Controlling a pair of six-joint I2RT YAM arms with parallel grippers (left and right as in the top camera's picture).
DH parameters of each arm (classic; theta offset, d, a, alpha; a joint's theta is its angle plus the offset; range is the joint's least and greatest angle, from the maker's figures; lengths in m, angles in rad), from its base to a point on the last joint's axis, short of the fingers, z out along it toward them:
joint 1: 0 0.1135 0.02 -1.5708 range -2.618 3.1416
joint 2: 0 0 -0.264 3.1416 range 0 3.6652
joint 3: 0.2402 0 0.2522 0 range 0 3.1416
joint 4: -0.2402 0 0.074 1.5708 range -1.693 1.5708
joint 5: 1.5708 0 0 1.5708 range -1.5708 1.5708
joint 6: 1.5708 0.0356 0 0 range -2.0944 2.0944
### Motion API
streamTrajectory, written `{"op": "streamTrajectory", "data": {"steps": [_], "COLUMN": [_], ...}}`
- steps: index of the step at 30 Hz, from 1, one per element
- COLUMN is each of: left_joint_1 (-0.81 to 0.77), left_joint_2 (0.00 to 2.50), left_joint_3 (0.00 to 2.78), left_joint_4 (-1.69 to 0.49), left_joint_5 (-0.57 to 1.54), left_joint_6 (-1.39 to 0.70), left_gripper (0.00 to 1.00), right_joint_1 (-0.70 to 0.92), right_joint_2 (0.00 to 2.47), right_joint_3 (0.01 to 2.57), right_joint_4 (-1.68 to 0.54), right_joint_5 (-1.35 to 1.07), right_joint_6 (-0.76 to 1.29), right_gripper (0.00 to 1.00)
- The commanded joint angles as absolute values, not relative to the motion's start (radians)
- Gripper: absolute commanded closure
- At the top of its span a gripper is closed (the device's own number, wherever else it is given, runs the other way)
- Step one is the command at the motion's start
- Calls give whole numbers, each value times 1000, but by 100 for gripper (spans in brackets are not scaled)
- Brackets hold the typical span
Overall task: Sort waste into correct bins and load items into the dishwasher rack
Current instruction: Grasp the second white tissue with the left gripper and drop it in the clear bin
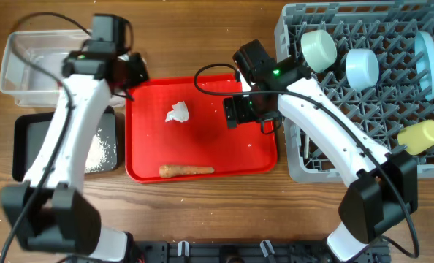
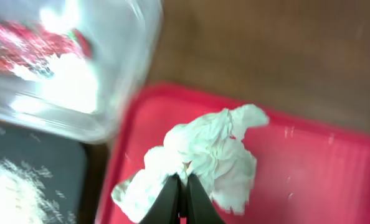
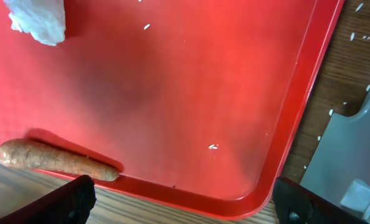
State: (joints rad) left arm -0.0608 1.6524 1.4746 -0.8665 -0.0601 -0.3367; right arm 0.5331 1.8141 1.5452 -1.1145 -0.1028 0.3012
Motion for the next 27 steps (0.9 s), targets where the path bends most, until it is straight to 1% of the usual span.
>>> {"op": "streamTrajectory", "data": {"steps": [1,5,7,8,9,11,13,15,16,17,18,19,20,23,27], "left_joint_1": [32,123,156,162,164,163,162,158,149,140,125,102,73,-28,-134], "left_joint_2": [1650,1703,1740,1745,1745,1732,1708,1690,1684,1683,1683,1684,1684,1696,1753], "left_joint_3": [1484,1484,1484,1484,1484,1490,1493,1493,1493,1493,1493,1492,1491,1491,1489], "left_joint_4": [-797,-725,-672,-659,-646,-626,-638,-679,-721,-752,-793,-828,-858,-904,-916], "left_joint_5": [-133,-133,-132,-131,-132,-127,-109,-42,36,94,159,195,194,190,189], "left_joint_6": [-318,-321,-321,-321,-319,-317,-318,-317,-317,-317,-318,-318,-318,-317,-318], "left_gripper": [96,96,73,66,55,55,57,60,63,63,62,58,57,46,45], "right_joint_1": [529,529,529,529,529,529,529,529,529,529,529,529,529,517,447], "right_joint_2": [1825,1825,1825,1825,1825,1825,1825,1825,1825,1825,1825,1825,1825,1819,1769], "right_joint_3": [1543,1543,1543,1543,1544,1543,1543,1543,1544,1543,1544,1543,1544,1544,1544], "right_joint_4": [-1116,-1116,-1116,-1116,-1117,-1119,-1120,-1119,-1119,-1119,-1119,-1120,-1121,-1133,-1150], "right_joint_5": [-86,-86,-86,-86,-86,-86,-86,-86,-86,-86,-86,-85,-86,-51,-38], "right_joint_6": [289,289,289,289,289,289,289,289,288,289,289,289,292,361,403], "right_gripper": [7,7,7,7,6,6,6,7,6,6,6,6,7,8,8]}}
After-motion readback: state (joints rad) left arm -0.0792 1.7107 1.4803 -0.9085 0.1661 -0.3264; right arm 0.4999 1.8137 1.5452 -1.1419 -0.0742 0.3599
